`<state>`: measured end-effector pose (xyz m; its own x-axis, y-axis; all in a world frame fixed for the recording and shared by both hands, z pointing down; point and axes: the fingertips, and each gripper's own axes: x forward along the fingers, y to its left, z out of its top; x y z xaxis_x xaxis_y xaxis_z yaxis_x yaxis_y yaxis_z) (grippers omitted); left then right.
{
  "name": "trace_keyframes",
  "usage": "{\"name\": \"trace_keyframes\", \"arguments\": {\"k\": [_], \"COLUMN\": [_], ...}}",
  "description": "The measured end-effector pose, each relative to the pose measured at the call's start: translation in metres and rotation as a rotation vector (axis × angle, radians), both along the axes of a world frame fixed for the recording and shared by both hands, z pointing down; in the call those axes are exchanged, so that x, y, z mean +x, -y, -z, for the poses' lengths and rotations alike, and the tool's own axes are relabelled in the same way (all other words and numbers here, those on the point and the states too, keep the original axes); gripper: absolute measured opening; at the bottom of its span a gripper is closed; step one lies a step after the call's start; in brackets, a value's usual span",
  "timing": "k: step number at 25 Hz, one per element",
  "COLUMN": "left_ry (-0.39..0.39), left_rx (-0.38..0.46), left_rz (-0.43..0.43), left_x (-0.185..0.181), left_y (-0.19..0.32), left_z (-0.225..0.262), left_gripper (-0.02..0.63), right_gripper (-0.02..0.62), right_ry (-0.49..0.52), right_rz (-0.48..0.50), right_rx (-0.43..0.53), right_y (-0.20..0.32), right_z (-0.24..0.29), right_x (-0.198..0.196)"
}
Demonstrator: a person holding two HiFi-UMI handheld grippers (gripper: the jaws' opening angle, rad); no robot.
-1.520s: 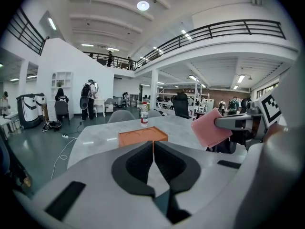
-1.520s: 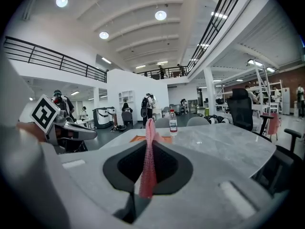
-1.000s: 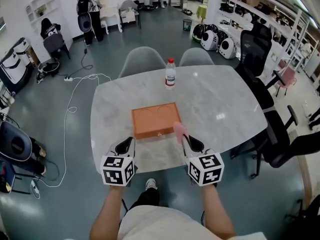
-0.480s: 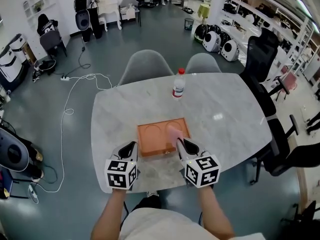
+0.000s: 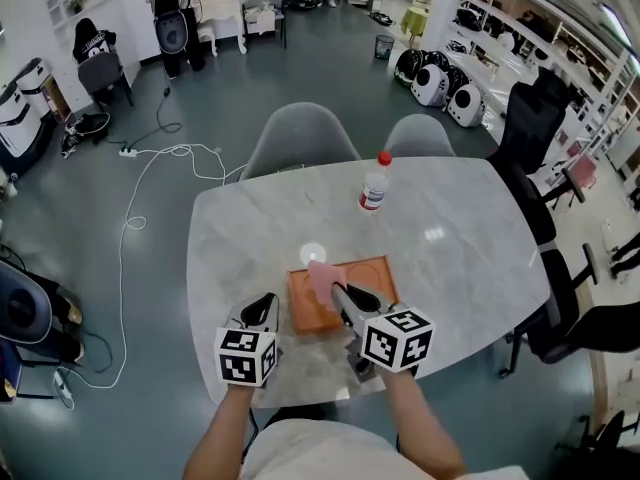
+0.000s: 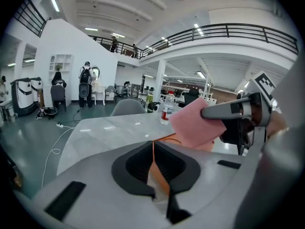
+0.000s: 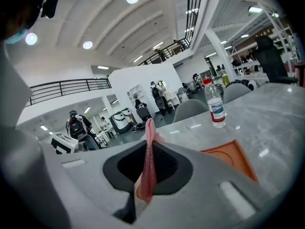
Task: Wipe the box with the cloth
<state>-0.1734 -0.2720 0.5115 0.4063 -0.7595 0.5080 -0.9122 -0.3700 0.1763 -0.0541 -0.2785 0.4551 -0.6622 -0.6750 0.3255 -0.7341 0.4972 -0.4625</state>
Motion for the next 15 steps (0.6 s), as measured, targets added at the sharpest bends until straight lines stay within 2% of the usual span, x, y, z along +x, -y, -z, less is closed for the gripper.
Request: {"name": "trace_keyframes", "arguments": {"k": [7,11,13,15], "left_ry": [-0.019,-0.024,-0.024,-0.024], "left_rx": [-0.018,-0.027,-0.032,-0.036], "left_rz": [0.019,0.033,0.038,0.044], "left_x": [-0.015,-0.022,-0.026,-0.029], "left_y": [0.013,0.016,0.018,0.020], "left_z": [-0.009,-0.014,-0.017,-0.020], "left_gripper": [0.015,0.015,0.015,0.015], "right_gripper": [0.017,0.017,0.017,0.017], "right_ry": [0.182,0.294,0.320,0.301], "right_rz": [0.062,0.079,0.053,0.014], "right_rx": [-0.106,-0.200,-0.256,-0.300], "right_y": [0.017,0.024,0.030,0.035], "right_z": [-0.005,-0.016,-0.031,-0.048], "right_x": [-0.039,-0.057,-0.058,-0.055]}}
